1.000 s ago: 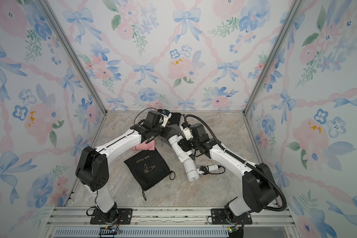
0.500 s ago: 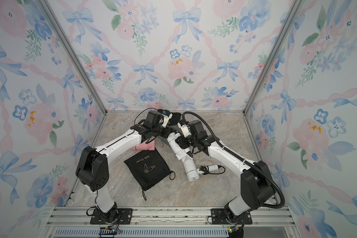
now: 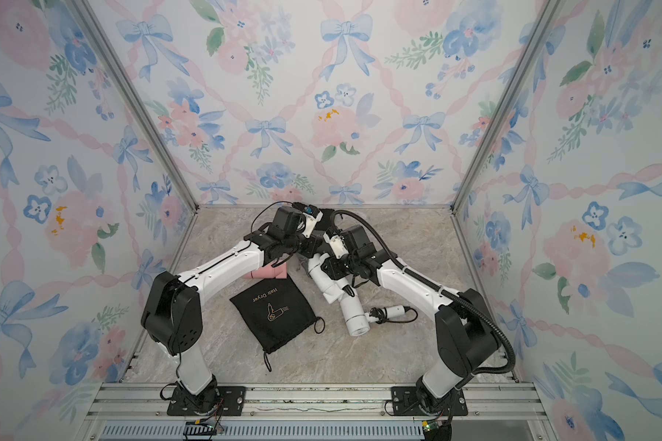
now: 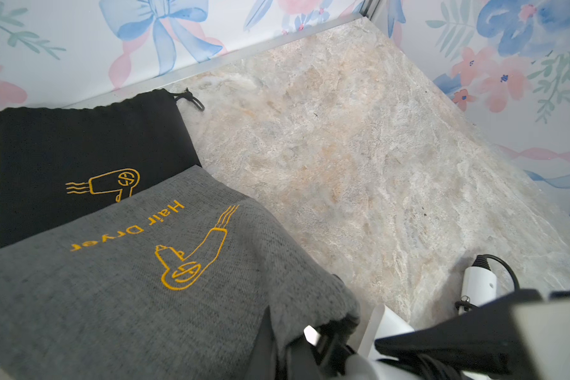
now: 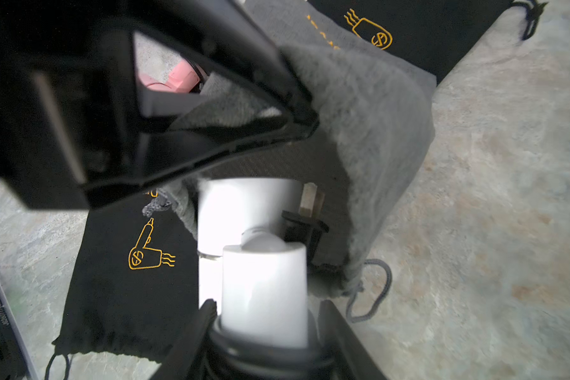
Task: Pack away hair dryers
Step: Place the hair dryer in the drawstring bag.
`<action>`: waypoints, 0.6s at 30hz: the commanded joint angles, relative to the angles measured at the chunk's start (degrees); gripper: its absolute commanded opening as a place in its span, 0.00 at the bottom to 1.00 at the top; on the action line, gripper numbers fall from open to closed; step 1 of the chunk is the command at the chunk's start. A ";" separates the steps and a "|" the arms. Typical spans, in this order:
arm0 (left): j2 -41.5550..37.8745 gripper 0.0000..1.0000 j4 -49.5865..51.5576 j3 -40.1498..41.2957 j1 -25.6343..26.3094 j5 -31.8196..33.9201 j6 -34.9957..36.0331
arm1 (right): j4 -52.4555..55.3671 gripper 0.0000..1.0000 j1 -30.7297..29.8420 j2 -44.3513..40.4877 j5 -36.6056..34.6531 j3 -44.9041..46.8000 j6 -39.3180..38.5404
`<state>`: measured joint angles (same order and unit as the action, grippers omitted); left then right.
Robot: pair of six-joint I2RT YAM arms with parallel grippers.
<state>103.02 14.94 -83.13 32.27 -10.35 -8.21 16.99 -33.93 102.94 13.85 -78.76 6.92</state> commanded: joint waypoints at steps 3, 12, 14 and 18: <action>-2.01 0.07 0.27 -0.17 0.45 -0.99 0.11 | -0.84 0.34 1.17 2.33 2.95 -4.36 3.22; -2.93 0.07 0.23 0.87 0.27 2.01 1.19 | -4.18 0.34 6.71 -0.64 7.45 -2.41 13.08; -2.96 0.07 0.27 1.02 0.08 2.68 1.41 | -4.78 0.34 7.66 -1.87 8.15 -1.28 15.01; -2.57 0.07 0.25 1.16 -0.02 3.32 1.56 | -8.12 0.34 9.28 -4.12 9.76 1.69 19.68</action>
<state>102.15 14.94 -82.94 32.58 -8.01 -7.73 14.24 -25.43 101.47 20.43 -78.24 21.34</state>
